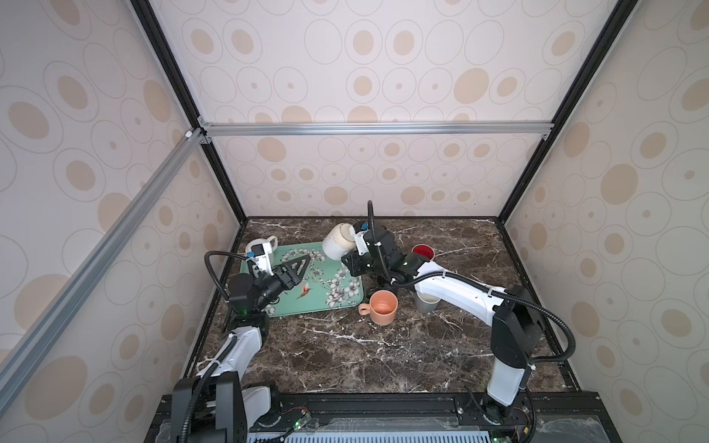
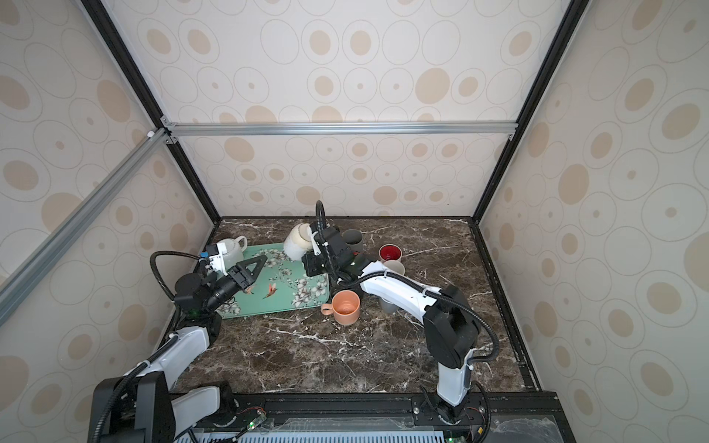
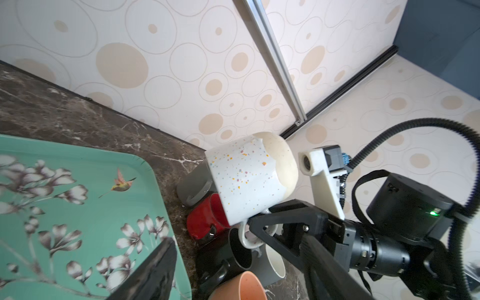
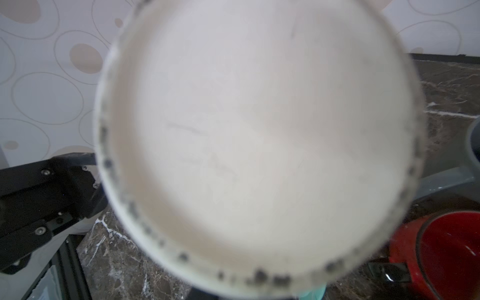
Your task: Turn the mug right side up
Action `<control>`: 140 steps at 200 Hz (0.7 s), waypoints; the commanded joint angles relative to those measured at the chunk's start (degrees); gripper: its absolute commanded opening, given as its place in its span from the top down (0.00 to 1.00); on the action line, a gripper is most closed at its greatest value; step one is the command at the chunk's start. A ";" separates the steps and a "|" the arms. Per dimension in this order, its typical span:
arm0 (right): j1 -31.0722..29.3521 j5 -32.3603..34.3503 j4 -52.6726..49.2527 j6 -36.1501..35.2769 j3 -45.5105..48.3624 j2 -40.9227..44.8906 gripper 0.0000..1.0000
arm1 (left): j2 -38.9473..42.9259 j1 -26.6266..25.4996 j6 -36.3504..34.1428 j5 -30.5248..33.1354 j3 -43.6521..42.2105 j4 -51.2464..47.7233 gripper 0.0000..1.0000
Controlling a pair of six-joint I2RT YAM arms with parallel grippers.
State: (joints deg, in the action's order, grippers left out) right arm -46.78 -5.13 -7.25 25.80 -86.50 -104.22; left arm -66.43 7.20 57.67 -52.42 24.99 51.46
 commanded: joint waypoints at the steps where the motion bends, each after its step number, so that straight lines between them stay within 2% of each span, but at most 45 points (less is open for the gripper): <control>1: -0.15 -5.27 7.99 3.33 0.60 5.19 1.00 | -2.08 -1.46 7.09 -4.85 0.21 15.31 0.24; 29: 1.45 -9.61 11.30 7.35 2.56 7.22 1.00 | -5.74 -4.39 10.07 -6.45 0.76 21.93 0.25; 70: 1.99 -13.26 11.58 9.39 2.93 9.24 1.00 | -10.33 -6.26 13.87 -7.15 1.96 28.67 0.28; 100: 2.09 -15.93 12.66 11.13 2.95 9.75 1.00 | -15.44 -7.81 22.13 -8.62 3.48 42.61 0.33; 119: 2.12 -17.96 13.73 12.31 3.09 9.66 1.00 | -19.47 -8.80 29.81 -9.46 5.35 53.54 0.37; 140: 2.13 -19.62 14.40 13.43 3.21 9.45 1.00 | -20.76 -9.95 31.05 -11.05 7.92 53.96 0.41</control>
State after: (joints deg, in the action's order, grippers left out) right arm -44.56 -20.88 -0.99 37.52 -82.87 -97.91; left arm -86.13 -1.56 81.65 -60.34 29.02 87.96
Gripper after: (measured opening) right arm 0.194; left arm 0.600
